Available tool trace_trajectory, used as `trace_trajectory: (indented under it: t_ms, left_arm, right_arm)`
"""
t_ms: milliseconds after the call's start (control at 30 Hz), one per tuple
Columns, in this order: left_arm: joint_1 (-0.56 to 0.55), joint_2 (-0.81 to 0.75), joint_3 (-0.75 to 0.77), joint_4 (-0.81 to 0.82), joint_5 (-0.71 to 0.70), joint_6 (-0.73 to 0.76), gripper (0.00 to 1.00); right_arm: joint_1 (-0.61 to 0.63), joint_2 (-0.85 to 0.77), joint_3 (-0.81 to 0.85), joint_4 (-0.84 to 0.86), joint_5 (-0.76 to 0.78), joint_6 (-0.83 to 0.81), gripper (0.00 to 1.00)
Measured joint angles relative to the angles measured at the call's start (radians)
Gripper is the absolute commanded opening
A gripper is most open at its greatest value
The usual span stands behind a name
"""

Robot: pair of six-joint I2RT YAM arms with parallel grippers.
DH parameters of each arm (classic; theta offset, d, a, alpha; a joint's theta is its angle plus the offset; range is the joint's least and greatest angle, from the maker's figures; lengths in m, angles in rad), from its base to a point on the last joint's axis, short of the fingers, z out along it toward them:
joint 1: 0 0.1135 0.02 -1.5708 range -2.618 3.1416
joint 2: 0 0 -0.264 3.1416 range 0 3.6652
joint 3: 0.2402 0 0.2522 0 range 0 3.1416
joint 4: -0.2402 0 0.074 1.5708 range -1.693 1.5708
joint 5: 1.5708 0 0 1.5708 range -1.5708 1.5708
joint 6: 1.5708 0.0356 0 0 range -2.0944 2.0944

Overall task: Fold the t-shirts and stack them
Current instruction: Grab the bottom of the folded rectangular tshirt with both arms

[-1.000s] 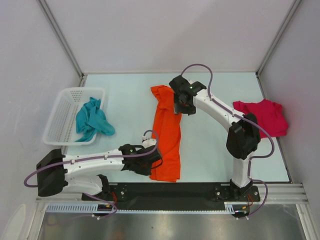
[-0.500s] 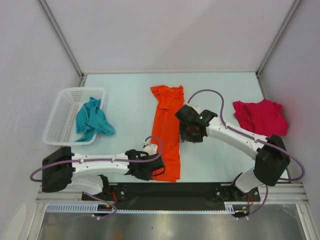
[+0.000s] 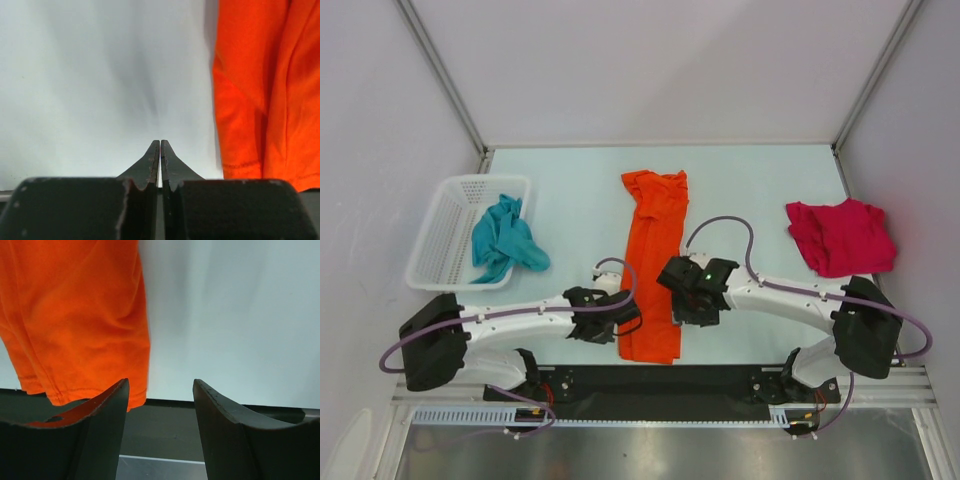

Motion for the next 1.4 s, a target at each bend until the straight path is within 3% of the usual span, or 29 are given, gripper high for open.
trace_trajectory:
  t_ms: [200,600,1400]
  left_arm:
    - [0.056,-0.016,-0.005,0.02,-0.016,0.034,0.06]
    - [0.018,0.029,0.0,0.048,0.047,0.016,0.06]
    - [-0.054,0.042,0.106,-0.106,0.047,-0.068,0.04]
  right_arm:
    - [0.071,0.016,-0.007,0.029,-0.011,0.061,0.6]
    - [0.172,0.048,-0.031,0.064,-0.019,0.157,0.6]
    - [0.157,0.069,-0.14,0.15,-0.014,0.225,0.6]
